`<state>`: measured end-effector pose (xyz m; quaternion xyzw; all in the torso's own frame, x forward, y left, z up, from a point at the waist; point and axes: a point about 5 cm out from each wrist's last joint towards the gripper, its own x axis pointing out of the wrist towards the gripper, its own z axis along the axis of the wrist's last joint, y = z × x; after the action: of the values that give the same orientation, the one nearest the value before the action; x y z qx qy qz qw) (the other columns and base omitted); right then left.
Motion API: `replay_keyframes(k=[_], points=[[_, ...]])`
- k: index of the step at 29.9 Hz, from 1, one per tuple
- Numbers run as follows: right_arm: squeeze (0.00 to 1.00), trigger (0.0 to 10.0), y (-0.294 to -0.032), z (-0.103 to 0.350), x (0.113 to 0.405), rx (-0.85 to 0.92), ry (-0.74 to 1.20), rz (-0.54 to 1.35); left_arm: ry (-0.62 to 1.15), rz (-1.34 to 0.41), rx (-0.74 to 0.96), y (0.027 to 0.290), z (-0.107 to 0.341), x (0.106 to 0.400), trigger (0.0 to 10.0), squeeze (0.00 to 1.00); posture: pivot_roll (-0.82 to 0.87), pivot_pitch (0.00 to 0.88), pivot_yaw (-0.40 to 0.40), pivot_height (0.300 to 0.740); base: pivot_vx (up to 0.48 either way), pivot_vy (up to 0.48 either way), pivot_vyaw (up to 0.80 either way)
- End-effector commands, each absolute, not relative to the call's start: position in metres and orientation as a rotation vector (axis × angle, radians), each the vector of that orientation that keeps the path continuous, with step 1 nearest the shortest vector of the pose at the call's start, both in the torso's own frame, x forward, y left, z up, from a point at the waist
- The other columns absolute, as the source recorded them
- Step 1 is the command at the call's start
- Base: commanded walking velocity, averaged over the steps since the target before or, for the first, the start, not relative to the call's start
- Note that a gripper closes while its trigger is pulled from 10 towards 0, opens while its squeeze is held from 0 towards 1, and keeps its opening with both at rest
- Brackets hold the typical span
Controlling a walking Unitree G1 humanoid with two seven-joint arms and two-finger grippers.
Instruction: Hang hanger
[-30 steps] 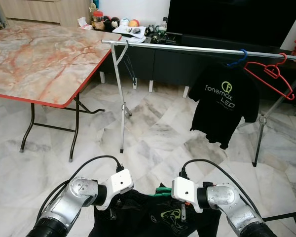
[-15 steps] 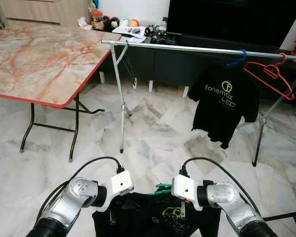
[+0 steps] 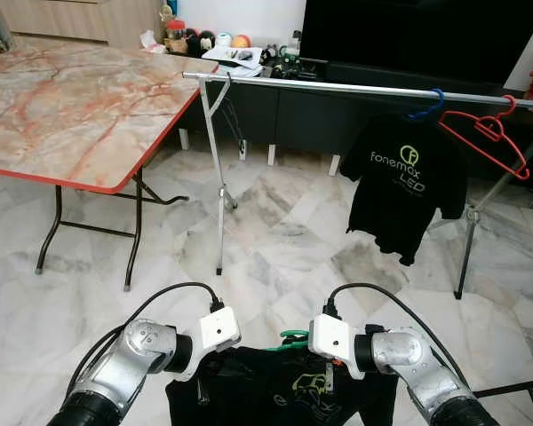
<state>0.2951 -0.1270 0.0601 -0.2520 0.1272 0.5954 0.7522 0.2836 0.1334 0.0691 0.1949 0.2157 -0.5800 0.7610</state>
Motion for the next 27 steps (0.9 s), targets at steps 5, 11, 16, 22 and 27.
replay_keyframes(k=[5,11,16,22,27], points=[[0.00,6.0,-0.128,0.071,0.304,-0.540,0.227,1.257,0.473,-1.253,0.402,0.133,0.067,0.282,0.0,0.00,0.08,0.073,-0.061,0.740,0.000,0.000,0.00],[0.00,3.2,-0.130,0.070,0.303,-0.538,0.234,1.250,0.475,-1.249,0.402,0.134,0.067,0.283,0.0,0.00,0.08,0.073,-0.061,0.740,0.000,0.000,0.00],[0.00,10.0,-0.131,0.067,0.301,-0.516,0.253,1.254,0.473,-1.247,0.400,0.134,0.067,0.283,0.0,0.00,0.08,0.074,-0.061,0.740,0.000,0.000,0.00],[0.82,10.0,-0.135,0.070,0.304,-0.518,0.249,1.236,0.475,-1.245,0.400,0.136,0.067,0.283,0.0,0.00,0.08,0.077,-0.061,0.740,0.000,0.000,0.00],[0.00,10.0,-0.140,0.072,0.304,-0.527,0.250,1.228,0.479,-1.238,0.402,0.137,0.067,0.283,0.0,0.00,0.08,0.077,-0.060,0.740,0.000,0.000,0.00]])
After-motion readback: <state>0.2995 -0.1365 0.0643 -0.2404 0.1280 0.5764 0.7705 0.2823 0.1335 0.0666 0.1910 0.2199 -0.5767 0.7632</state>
